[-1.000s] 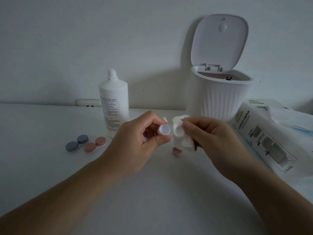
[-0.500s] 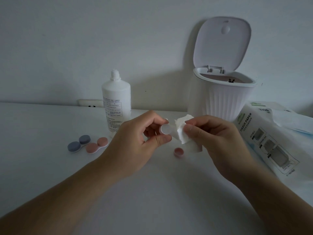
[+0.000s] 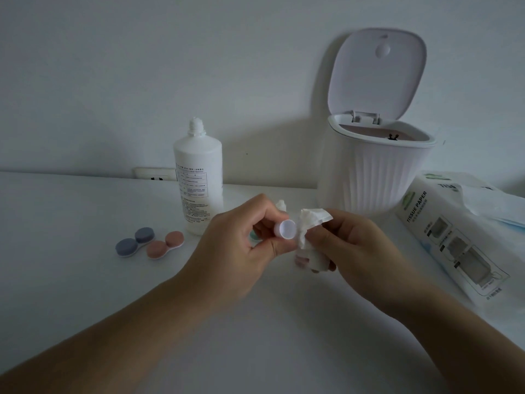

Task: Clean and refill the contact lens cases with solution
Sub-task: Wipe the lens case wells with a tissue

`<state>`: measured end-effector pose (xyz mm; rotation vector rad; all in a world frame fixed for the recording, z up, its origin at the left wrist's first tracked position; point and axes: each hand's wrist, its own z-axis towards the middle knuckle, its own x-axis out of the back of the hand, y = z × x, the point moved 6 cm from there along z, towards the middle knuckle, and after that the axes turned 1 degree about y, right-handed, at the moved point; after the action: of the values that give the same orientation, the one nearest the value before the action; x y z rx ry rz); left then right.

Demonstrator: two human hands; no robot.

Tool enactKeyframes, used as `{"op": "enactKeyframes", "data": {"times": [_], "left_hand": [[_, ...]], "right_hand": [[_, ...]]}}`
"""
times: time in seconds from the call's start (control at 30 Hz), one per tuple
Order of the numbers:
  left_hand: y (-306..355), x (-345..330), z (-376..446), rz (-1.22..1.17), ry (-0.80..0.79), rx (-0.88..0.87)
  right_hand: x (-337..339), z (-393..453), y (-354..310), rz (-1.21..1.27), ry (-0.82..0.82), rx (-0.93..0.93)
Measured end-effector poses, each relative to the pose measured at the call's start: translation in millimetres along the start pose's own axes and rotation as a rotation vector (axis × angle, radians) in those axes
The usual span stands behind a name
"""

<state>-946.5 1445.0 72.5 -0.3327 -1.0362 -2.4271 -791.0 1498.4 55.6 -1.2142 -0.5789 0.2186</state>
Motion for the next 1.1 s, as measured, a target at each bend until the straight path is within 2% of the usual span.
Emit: {"op": "enactKeyframes", "data": {"times": [0.2, 0.33, 0.43, 0.77, 0.97, 1.1], "left_hand": [[5, 0, 1, 0.037, -0.003, -0.051], [-6, 4, 4, 0.009, -0.095, 0.078], [-8, 1, 5, 0.021, -0.160, 0.108], [-20, 5, 3, -0.021, -0.093, 0.250], [-24, 6, 3, -0.121, -0.071, 0.324], [-29, 8, 4, -0.228, -0.071, 0.415]], "right_hand": [[0, -1, -1, 0.012, -0.004, -0.023], [-8, -3, 0, -0.043, -0.067, -0.042], [-7, -4, 0, -0.089, -0.069, -0.022], [10, -4, -13, -0.171, 0.217, 0.151], [10, -2, -10, -0.090, 0.190, 0.069], [24, -1, -8, -0.017, 0.353, 0.066]]}}
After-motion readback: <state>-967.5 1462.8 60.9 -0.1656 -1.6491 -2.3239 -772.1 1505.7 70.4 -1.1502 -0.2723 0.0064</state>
